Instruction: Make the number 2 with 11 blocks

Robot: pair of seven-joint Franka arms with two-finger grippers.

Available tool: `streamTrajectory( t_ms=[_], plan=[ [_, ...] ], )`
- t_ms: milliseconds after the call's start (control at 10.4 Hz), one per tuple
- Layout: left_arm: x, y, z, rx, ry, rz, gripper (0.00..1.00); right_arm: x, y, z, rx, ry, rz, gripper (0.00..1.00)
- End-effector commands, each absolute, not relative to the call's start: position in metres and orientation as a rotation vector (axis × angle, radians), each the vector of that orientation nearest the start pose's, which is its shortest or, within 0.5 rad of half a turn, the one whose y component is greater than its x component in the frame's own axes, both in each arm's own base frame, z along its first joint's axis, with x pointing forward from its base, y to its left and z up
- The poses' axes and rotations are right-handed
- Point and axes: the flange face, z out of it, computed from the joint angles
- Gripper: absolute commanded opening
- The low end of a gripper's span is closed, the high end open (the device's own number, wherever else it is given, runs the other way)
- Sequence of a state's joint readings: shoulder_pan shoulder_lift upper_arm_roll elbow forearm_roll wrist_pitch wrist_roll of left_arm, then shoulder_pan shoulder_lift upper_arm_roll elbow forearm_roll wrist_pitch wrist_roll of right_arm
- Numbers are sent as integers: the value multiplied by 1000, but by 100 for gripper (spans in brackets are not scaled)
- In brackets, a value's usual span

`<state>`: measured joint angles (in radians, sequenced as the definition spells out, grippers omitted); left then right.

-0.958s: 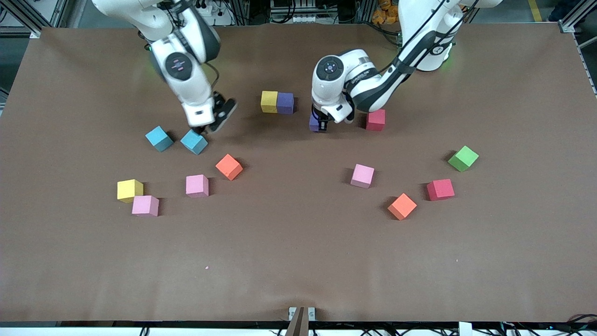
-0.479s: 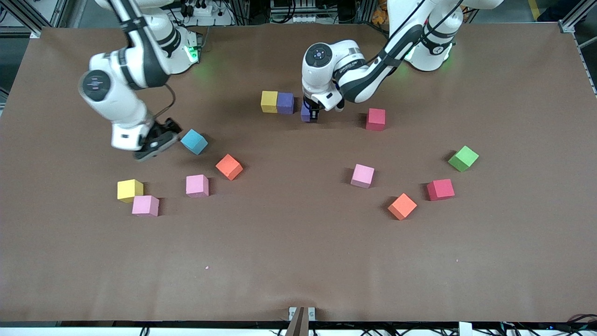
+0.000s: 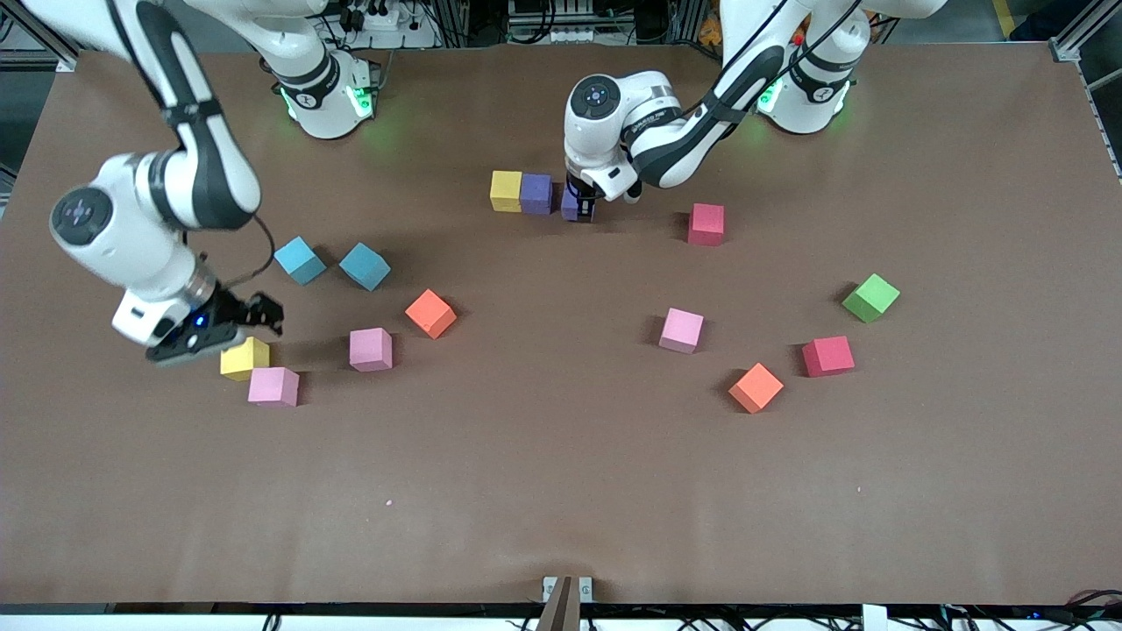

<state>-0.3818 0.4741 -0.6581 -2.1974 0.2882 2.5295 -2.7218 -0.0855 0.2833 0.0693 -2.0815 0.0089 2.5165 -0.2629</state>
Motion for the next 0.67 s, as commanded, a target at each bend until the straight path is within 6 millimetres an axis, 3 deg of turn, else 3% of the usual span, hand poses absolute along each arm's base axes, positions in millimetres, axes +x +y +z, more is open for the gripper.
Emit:
streamTrajectory(
  t_ms=[0, 96, 192, 575],
  plan=[
    [262, -476, 207, -2221, -2165, 179, 12, 629, -12, 239, -3087, -227, -374, 100],
    [263, -476, 208, -2219, -2171, 180, 12, 629, -8, 211, -3082, -167, -393, 100],
    [263, -478, 209, -2219, -2186, 189, 12, 627, -3, 200, -3077, -94, -371, 100],
    [258, -486, 212, -2202, -2225, 207, 12, 627, -6, 203, -3085, -119, -365, 100]
  ],
)
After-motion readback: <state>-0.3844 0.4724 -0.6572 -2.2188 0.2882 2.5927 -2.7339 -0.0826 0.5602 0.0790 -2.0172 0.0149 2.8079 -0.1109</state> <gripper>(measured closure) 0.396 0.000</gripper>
